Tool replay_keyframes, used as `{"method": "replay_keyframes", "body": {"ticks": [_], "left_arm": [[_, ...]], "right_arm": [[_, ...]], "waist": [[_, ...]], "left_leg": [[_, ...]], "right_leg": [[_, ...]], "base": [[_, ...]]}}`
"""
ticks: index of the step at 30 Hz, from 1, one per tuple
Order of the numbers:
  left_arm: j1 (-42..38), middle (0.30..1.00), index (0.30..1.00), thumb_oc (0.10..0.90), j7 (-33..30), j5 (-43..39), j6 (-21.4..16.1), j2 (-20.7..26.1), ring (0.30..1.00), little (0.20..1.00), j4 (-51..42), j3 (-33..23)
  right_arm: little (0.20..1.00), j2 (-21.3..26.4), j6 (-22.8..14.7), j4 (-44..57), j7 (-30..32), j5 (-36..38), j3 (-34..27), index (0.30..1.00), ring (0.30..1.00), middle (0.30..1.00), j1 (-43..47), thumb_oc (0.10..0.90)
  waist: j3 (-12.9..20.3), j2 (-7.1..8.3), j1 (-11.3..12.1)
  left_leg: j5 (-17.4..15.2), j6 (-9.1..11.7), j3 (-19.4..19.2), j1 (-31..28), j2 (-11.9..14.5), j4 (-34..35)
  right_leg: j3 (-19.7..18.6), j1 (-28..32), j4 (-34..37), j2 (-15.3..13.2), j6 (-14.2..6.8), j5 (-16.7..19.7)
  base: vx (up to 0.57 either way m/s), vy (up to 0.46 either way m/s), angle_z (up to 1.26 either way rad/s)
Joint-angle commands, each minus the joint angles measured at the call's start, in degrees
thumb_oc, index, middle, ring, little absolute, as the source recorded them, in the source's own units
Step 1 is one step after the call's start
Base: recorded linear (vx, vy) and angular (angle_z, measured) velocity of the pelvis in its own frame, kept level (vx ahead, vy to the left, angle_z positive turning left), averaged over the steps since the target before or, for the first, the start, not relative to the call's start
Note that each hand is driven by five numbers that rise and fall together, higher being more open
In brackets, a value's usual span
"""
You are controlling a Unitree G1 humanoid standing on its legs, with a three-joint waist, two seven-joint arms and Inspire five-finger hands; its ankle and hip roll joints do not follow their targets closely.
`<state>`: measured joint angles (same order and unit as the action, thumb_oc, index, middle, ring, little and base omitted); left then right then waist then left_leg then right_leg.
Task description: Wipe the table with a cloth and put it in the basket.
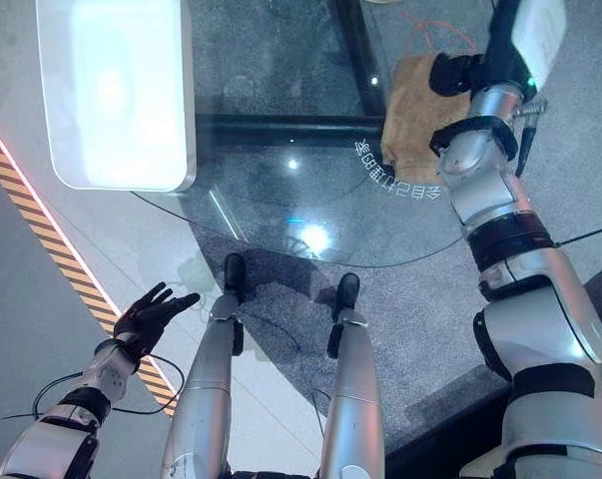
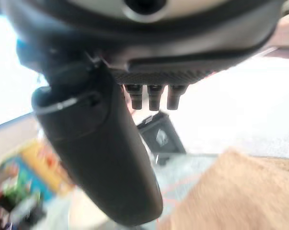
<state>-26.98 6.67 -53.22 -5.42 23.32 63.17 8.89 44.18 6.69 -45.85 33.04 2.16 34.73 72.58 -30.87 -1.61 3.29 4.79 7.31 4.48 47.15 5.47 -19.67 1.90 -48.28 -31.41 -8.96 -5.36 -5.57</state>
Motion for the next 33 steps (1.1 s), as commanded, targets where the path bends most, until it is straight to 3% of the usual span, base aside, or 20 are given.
{"method": "replay_keyframes", "body": {"ticks": [1, 13, 22, 29, 30, 33], "left_arm": [[3.3, 0.900, 0.900, 0.800, -0.6, -0.2, -0.5, 2.8, 0.900, 0.900, -0.3, 1.5], [4.3, 0.900, 0.900, 0.800, -0.2, 1.1, 0.5, 4.4, 0.900, 0.900, -1.7, 1.7], [4.4, 0.900, 0.900, 0.800, -0.1, 1.4, 1.6, 5.8, 0.900, 0.900, -2.0, 1.8], [4.3, 0.900, 0.900, 0.800, -0.1, 1.7, 1.9, 6.1, 0.900, 0.900, -2.3, 2.2], [4.5, 0.900, 0.900, 0.800, -0.1, 1.7, 2.0, 6.0, 0.900, 0.900, -2.3, 2.4], [4.8, 0.900, 0.900, 0.800, -0.1, 1.4, 1.7, 6.0, 0.900, 0.900, -2.6, 2.7]], "right_arm": [[0.900, 7.9, 1.3, 1.9, -2.4, -3.5, 3.3, 0.900, 0.900, 0.900, 8.4, 0.800], [0.900, 8.2, 8.1, -7.1, -12.5, -8.9, 13.2, 0.900, 0.900, 0.900, 15.8, 0.800], [0.900, 8.3, 7.6, -12.5, -15.5, -12.2, 15.7, 0.900, 0.900, 0.900, 18.3, 0.800], [0.900, 8.3, 6.7, -14.6, -16.1, -9.9, 15.9, 0.900, 0.900, 0.900, 18.5, 0.800], [0.900, 8.1, 6.5, -14.7, -16.2, -10.0, 15.9, 0.900, 0.900, 0.900, 18.2, 0.800], [0.900, 7.9, 5.8, -15.2, -16.6, -9.5, 16.1, 0.900, 0.900, 0.900, 18.3, 0.800]], "waist": [[1.1, -0.50, 0.5], [1.1, -0.44, 2.1], [1.1, -0.44, 3.0], [1.1, -0.82, 3.4], [1.1, -0.82, 3.4], [1.1, -1.30, 3.4]], "left_leg": [[-4.1, -4.8, -3.5, -1.4, -5.2, -1.7], [-3.7, -5.1, -3.1, -1.1, -5.5, -1.7], [-3.3, -5.4, -2.6, 0.2, -5.8, -2.0], [-3.0, -5.4, -2.1, 1.3, -6.0, -2.2], [-5.1, -5.2, -1.9, 0.3, -6.0, -2.9], [-5.0, -5.2, -1.8, 1.0, -6.1, -2.9]], "right_leg": [[6.7, 2.5, 5.2, 3.8, 3.6, 1.5], [7.3, 2.1, 4.9, 3.6, 3.7, 2.0], [7.4, 1.0, 4.4, 3.8, 3.6, 2.4], [7.6, -0.2, 3.7, 3.4, 3.6, 2.5], [7.1, 0.6, 2.7, 3.5, 3.1, 0.6], [7.1, -0.2, 2.5, 3.3, 3.2, 0.6]], "base": [[0.02, -0.023, 0.04], [0.01, -0.016, 0.02], [0.01, -0.014, 0.00], [0.02, -0.020, 0.02], [0.10, -0.037, 0.04], [0.03, -0.010, 0.01]]}}
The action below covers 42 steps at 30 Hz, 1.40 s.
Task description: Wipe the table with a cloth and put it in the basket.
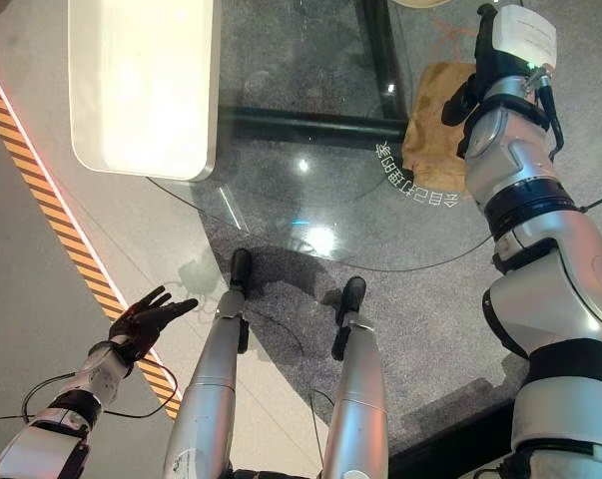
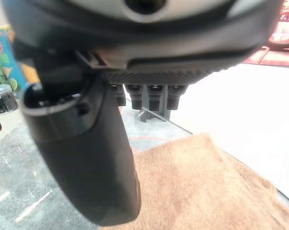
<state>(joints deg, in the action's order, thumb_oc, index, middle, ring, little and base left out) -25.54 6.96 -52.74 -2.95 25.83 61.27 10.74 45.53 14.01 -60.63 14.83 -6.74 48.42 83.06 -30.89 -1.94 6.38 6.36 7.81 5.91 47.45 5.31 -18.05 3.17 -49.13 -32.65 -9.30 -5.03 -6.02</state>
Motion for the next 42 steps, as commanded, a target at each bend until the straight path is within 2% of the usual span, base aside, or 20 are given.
{"method": "replay_keyframes", "body": {"ticks": [1, 5, 13, 26, 35, 42], "left_arm": [[3.4, 0.900, 0.900, 0.800, -0.5, 0.9, -0.7, 3.5, 0.900, 0.900, -0.8, 0.8], [3.7, 0.900, 0.900, 0.800, -0.5, 0.8, -0.6, 3.6, 0.900, 0.900, -0.7, 1.1], [3.8, 0.900, 0.900, 0.800, 0.8, 1.7, -0.5, 3.9, 0.900, 0.900, -0.7, 0.8], [4.4, 0.900, 0.900, 0.800, 0.6, 1.9, -0.6, 3.7, 0.900, 0.900, -1.9, 1.1], [4.8, 0.900, 0.900, 0.800, 1.0, 1.6, -1.0, 3.6, 0.900, 0.900, -2.0, 1.6], [5.1, 0.900, 0.900, 0.800, 1.6, 1.3, -1.0, 3.9, 0.900, 0.900, -1.9, 1.4]], "right_arm": [[0.900, 6.6, -1.6, -0.4, 1.5, -0.4, 2.5, 0.900, 0.900, 0.900, 7.9, 0.800], [0.900, 6.5, -2.7, -0.4, 0.9, 0.5, 2.3, 0.900, 0.900, 0.900, 7.8, 0.800], [0.900, 5.6, -5.6, -1.6, -5.5, -0.1, 3.0, 0.900, 0.900, 0.900, 8.0, 0.800], [0.900, 4.3, -6.6, -3.9, -9.5, -2.5, 3.2, 0.900, 0.900, 0.900, 7.7, 0.800], [0.900, 4.0, -4.6, -4.9, -6.3, -5.5, 4.3, 0.900, 0.900, 0.900, 8.3, 0.800], [0.900, 4.4, -1.6, -5.7, -3.9, -8.8, 5.5, 0.900, 0.900, 0.900, 10.1, 0.800]], "waist": [[1.1, -1.05, 0.3], [1.1, -1.41, 0.3], [1.1, -1.80, 0.7], [1.1, -2.57, 1.6], [1.1, -3.02, 2.0], [1.1, -2.98, 2.0]], "left_leg": [[-6.5, -5.7, -3.2, 0.8, -6.0, -4.5], [-6.5, -5.6, -3.2, 1.2, -6.1, -4.8], [-6.3, -5.6, -2.9, 2.3, -6.3, -5.3], [-5.8, -5.7, -2.5, 3.5, -6.6, -5.4], [-5.5, -5.8, -2.5, 4.1, -6.6, -5.2], [-5.4, -6.0, -2.5, 4.5, -6.6, -5.1]], "right_leg": [[5.8, 0.5, 3.7, 3.6, 2.9, 1.1], [5.7, -0.1, 3.3, 3.5, 2.9, 1.1], [5.9, -1.1, 2.8, 3.3, 3.2, 0.9], [6.3, -2.6, 1.7, 2.7, 3.1, 1.1], [6.5, -3.2, 1.6, 2.3, 3.0, 1.3], [6.4, -3.7, 1.8, 2.4, 2.9, 1.7]], "base": [[0.00, 0.000, 0.00], [0.00, 0.000, 0.00], [0.00, 0.000, 0.00], [0.00, -0.001, 0.03], [0.00, 0.000, 0.00], [0.00, 0.000, 0.00]]}}
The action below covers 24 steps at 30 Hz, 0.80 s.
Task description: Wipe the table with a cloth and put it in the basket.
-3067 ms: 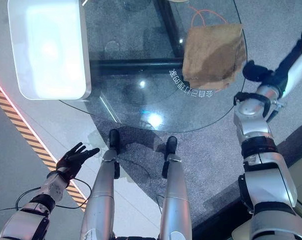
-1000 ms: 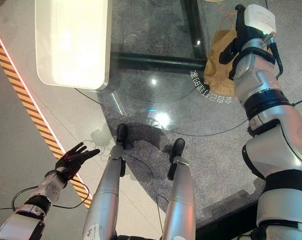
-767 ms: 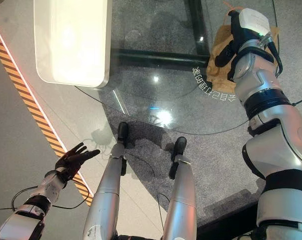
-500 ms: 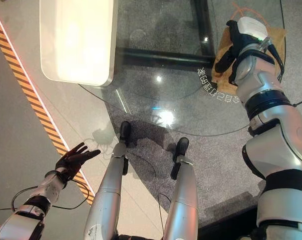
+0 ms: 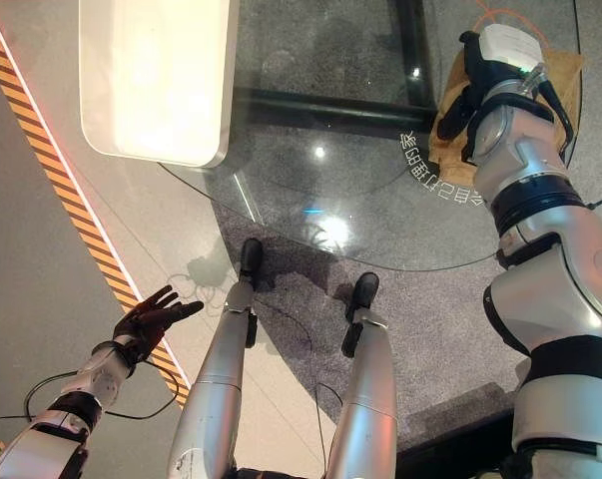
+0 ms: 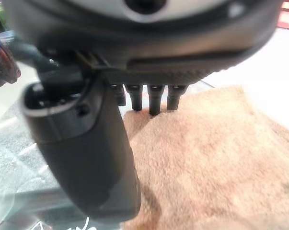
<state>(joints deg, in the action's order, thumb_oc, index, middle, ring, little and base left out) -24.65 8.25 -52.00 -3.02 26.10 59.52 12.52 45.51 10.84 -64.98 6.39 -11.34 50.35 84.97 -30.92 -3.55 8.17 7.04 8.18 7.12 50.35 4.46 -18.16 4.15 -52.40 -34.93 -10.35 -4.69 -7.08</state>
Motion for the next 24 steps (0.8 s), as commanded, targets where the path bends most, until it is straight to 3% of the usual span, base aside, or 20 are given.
{"method": "replay_keyframes", "body": {"ticks": [1, 24], "left_arm": [[4.2, 0.900, 0.900, 0.800, 0.6, 0.4, -1.1, 3.8, 0.900, 0.900, -0.1, -0.3], [4.1, 0.900, 0.900, 0.800, 1.6, -0.6, -0.2, 5.8, 0.900, 0.900, -0.6, -0.1]], "right_arm": [[0.900, 4.5, 2.5, -1.8, 4.7, -4.9, 4.3, 0.900, 0.900, 0.900, 8.6, 0.800], [0.900, 6.6, 7.1, -4.4, 4.3, -8.7, 8.8, 0.900, 0.900, 0.900, 10.8, 0.800]], "waist": [[1.1, -1.36, 0.3], [1.1, -1.11, 0.2]], "left_leg": [[-6.1, -6.4, -3.6, 1.9, -5.7, -5.1], [-6.0, -6.4, -3.4, 3.0, -5.6, -5.3]], "right_leg": [[5.5, -0.6, 4.1, 3.4, 2.6, 2.8], [5.4, -1.5, 4.3, 3.6, 2.6, 3.3]], "base": [[0.00, 0.000, 0.00], [0.00, 0.000, 0.00]]}}
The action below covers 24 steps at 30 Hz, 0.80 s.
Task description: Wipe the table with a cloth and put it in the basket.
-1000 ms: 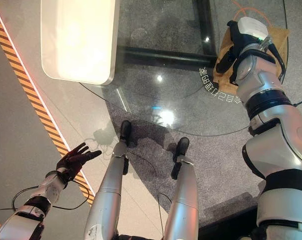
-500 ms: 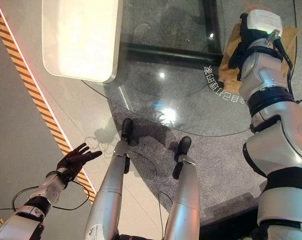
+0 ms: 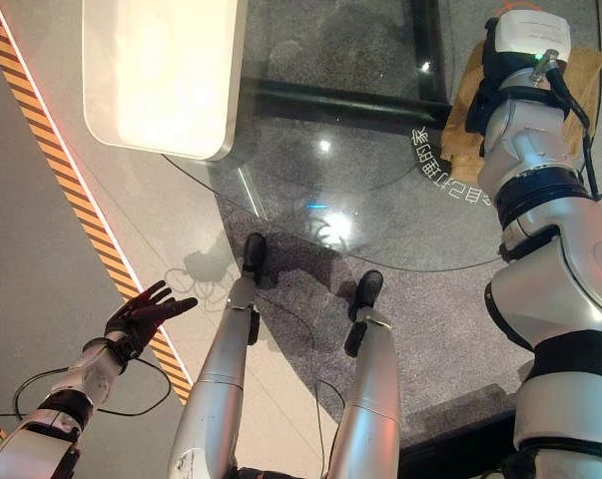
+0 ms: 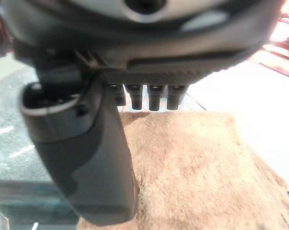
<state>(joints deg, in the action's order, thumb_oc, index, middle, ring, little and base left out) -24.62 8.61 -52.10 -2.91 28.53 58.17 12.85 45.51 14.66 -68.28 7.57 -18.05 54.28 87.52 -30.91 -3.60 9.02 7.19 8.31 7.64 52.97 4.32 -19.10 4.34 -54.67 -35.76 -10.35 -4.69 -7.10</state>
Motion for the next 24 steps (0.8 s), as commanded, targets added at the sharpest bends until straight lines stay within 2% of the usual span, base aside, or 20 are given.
{"method": "replay_keyframes", "body": {"ticks": [1, 6, 24], "left_arm": [[4.1, 0.900, 0.900, 0.800, 1.1, -0.6, -0.3, 3.4, 0.900, 0.900, 0.7, -0.3], [4.2, 0.900, 0.900, 0.800, 1.7, -0.4, -0.4, 3.6, 0.900, 0.900, 0.9, -0.5], [3.4, 0.900, 0.900, 0.800, 2.4, -0.8, -0.1, 3.9, 0.900, 0.900, 1.8, -0.3]], "right_arm": [[0.900, 6.8, 3.5, -1.2, 3.1, -1.8, 4.8, 0.900, 0.900, 0.900, 8.1, 0.800], [0.900, 7.6, 4.6, -1.4, 2.8, -1.0, 4.3, 0.900, 0.900, 0.900, 7.8, 0.800], [0.900, 7.2, 4.4, -2.8, 2.0, 2.8, 1.9, 0.900, 0.900, 0.900, 5.8, 0.800]], "waist": [[1.1, -1.01, -0.7], [1.1, -0.92, -1.0], [1.1, -1.35, -1.3]], "left_leg": [[-6.1, -6.6, -4.0, 0.4, -5.5, -4.3], [-6.2, -6.6, -4.0, 0.5, -5.4, -4.5], [-6.1, -6.4, -4.2, 0.9, -5.2, -4.3]], "right_leg": [[5.2, 0.8, 5.2, 3.6, 2.7, 3.3], [5.1, 0.6, 5.0, 3.8, 2.7, 3.2], [5.0, 0.1, 5.4, 3.7, 2.7, 3.5]], "base": [[0.00, 0.000, 0.00], [0.00, 0.000, 0.00], [0.00, 0.000, 0.00]]}}
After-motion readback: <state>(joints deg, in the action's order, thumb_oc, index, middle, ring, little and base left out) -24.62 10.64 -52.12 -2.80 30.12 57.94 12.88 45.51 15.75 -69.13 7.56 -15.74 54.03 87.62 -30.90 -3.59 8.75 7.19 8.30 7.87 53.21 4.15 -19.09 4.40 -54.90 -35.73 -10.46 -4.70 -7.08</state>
